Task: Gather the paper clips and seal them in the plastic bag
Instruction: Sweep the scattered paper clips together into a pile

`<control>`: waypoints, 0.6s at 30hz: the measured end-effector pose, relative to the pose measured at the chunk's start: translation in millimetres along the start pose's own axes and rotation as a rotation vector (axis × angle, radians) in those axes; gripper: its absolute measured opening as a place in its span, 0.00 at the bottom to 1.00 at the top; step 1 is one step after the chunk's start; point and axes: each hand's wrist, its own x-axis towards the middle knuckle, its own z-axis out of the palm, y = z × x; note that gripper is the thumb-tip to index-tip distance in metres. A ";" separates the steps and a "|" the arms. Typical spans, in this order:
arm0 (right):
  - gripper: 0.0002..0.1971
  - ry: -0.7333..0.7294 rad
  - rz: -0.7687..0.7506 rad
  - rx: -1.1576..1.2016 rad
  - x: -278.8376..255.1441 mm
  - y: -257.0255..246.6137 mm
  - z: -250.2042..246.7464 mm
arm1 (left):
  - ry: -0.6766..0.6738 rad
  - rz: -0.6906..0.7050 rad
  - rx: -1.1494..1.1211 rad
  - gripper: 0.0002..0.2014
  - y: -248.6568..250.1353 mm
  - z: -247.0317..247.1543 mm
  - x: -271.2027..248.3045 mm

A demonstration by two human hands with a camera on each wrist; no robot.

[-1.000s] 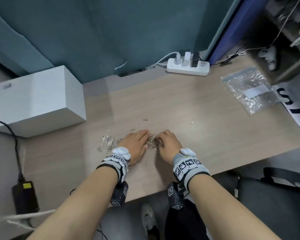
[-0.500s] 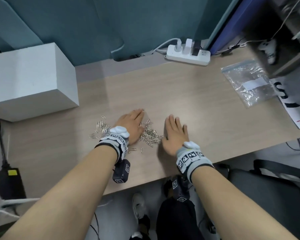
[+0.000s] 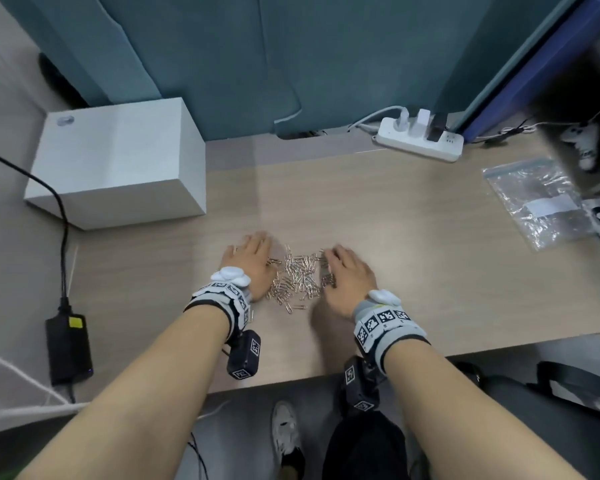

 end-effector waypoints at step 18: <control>0.22 -0.002 0.373 -0.043 -30.5 22.3 -16.2 | -0.102 -0.300 -0.179 0.56 -19.7 4.6 -55.0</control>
